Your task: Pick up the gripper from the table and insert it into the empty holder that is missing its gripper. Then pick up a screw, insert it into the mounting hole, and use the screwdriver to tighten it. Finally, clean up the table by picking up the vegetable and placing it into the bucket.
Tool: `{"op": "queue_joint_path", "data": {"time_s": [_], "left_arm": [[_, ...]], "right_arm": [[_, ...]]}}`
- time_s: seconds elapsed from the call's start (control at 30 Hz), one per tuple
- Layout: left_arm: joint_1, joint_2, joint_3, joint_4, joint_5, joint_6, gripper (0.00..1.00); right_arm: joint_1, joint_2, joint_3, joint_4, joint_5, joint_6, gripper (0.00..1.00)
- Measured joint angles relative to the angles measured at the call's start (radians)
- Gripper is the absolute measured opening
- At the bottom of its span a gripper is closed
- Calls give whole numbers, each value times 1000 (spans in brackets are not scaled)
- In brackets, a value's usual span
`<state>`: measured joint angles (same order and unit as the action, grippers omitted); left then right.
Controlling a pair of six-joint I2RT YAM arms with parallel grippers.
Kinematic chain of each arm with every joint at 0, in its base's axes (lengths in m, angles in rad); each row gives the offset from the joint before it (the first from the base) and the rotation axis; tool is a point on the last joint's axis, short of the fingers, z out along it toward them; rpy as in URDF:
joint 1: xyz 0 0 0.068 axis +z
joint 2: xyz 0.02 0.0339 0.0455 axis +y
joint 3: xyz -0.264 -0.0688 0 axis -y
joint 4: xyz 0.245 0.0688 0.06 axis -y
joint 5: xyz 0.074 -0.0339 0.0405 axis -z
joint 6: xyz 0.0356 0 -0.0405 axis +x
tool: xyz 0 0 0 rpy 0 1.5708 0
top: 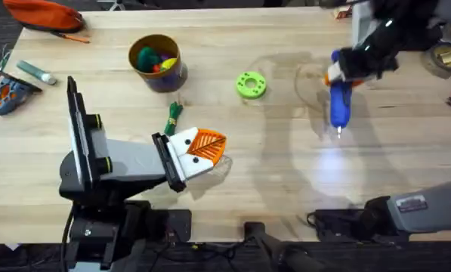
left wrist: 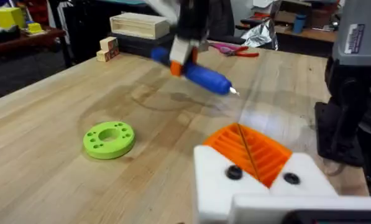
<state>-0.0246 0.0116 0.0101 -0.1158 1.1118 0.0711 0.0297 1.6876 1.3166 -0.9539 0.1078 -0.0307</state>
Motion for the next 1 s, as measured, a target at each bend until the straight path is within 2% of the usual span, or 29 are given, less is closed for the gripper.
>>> {"op": "queue_joint_path", "data": {"time_s": [0.3,0.5,0.7,1.0], "left_arm": [[0,0,0,0,0,0,16],[0,0,0,0,0,0,15],[0,0,0,0,0,0,16],[0,0,0,0,0,0,15]], "right_arm": [[70,-317,114,-19,0,0,12],[140,-518,141,78,-10,0,11],[173,-663,143,102,-196,2,10],[173,-756,143,168,-486,-40,9]]}}
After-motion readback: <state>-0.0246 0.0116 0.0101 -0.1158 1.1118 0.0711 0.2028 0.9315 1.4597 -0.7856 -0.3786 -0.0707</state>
